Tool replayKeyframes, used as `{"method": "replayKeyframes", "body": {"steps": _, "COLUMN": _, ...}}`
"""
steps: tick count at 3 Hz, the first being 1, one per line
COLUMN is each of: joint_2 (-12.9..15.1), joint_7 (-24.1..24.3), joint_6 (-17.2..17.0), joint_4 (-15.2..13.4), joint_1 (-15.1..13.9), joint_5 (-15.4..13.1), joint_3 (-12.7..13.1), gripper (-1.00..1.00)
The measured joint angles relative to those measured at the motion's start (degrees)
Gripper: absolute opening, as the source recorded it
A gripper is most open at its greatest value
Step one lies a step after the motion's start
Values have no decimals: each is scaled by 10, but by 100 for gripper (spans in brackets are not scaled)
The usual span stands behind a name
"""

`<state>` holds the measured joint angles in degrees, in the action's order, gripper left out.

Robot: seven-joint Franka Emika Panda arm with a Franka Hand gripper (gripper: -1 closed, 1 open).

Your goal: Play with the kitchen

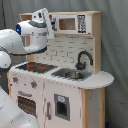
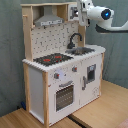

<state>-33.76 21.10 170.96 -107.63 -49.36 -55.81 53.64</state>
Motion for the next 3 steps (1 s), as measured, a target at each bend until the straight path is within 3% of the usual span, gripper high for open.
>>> {"method": "replayKeyframes", "body": {"steps": 1, "joint_2": 7, "joint_7": 8, "joint_6": 0, "joint_4": 22, "joint_1": -42, "joint_5": 0, "joint_3": 38, "gripper": -100}}
{"method": "replayKeyframes", "body": {"steps": 2, "joint_2": 7, "joint_7": 25, "joint_6": 0, "joint_4": 28, "joint_1": -94, "joint_5": 1, "joint_3": 59, "gripper": -100}}
{"method": "replayKeyframes", "body": {"steps": 3, "joint_2": -33, "joint_7": 33, "joint_6": 0, "joint_4": 39, "joint_1": -83, "joint_5": 1, "joint_3": 43, "gripper": -100}}
